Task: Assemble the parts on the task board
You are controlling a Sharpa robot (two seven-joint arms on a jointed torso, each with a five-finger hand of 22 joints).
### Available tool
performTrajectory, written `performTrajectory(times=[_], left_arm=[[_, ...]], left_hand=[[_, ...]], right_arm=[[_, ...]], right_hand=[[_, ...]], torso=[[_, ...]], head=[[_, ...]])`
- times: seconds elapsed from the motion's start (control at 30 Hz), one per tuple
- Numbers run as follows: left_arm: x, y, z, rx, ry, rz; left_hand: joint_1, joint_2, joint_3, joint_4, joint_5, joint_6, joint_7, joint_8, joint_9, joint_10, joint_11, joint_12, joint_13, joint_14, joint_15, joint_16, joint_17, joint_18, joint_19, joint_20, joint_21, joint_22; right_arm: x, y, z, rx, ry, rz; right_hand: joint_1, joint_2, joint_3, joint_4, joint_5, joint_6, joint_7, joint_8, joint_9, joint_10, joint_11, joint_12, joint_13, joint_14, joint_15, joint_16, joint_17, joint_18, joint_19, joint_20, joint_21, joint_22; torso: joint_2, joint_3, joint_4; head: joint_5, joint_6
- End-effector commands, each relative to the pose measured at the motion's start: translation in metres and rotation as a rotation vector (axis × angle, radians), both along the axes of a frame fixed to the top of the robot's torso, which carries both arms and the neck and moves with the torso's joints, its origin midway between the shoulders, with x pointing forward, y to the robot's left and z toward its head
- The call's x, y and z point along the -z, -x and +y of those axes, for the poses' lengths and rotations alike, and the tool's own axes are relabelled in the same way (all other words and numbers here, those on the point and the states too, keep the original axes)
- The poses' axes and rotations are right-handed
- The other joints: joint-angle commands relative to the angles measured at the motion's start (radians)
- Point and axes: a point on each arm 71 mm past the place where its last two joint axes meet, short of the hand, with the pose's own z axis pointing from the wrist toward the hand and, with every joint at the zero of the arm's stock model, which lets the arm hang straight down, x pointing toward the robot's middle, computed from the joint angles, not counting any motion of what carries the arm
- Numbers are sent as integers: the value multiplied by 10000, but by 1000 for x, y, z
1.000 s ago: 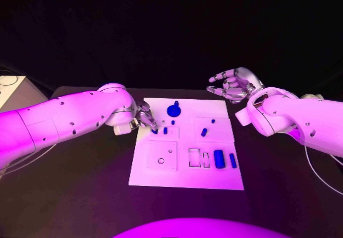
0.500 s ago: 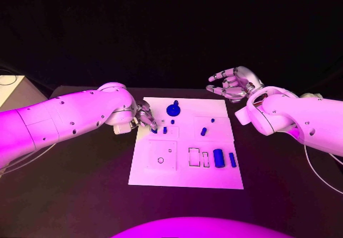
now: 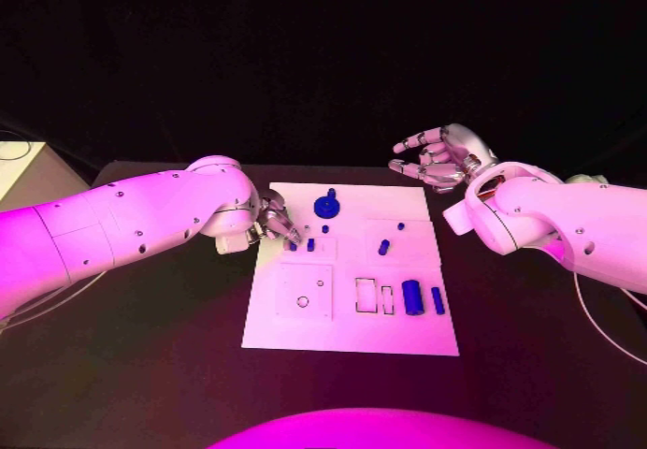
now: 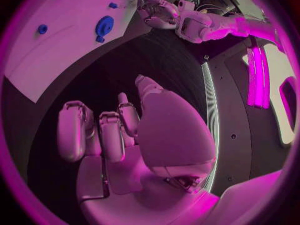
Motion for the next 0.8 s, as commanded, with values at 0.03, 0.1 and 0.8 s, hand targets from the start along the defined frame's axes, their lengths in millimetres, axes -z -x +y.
performTrajectory(times=[0.03,0.1,0.8], left_arm=[[3,2,-2,183,-16,195],[3,2,-2,169,-11,184],[1,1,10,-236,138,-205]], left_hand=[[-71,-131,-61,24,-61,-8,-13,-28,-18,-51,-20,15,17,1058,-88,36,2627,-63,8,-72,-34,340],[-78,-127,-79,43,-71,-4,-15,-31,-25,-49,-21,17,25,1058,-89,36,2627,-64,12,-73,-33,344],[-620,-552,-1591,1247,-246,90,3,-138,-302,-155,-13,-144,-58,1058,-96,36,2627,-38,-55,-95,-118,233]], right_arm=[[0,1,1,-149,19,-27],[0,1,1,-147,19,-27],[0,0,0,-111,23,-57]], right_hand=[[-40,-76,74,-9,56,29,-23,36,-9,42,-47,26,158,694,-72,-67,1261,160,-11,-22,-37,866],[-40,-76,74,-9,56,29,-23,36,-9,42,-47,26,158,694,-72,-67,1261,160,-11,-22,-37,866],[-72,-110,132,3,129,25,-25,47,-17,23,-48,5,128,688,-76,-88,1232,167,-16,-28,-82,842]], torso=[[-4,-1,4],[-4,1,2],[-12,-6,-12]], head=[[-16,10],[-18,5],[-72,99]])
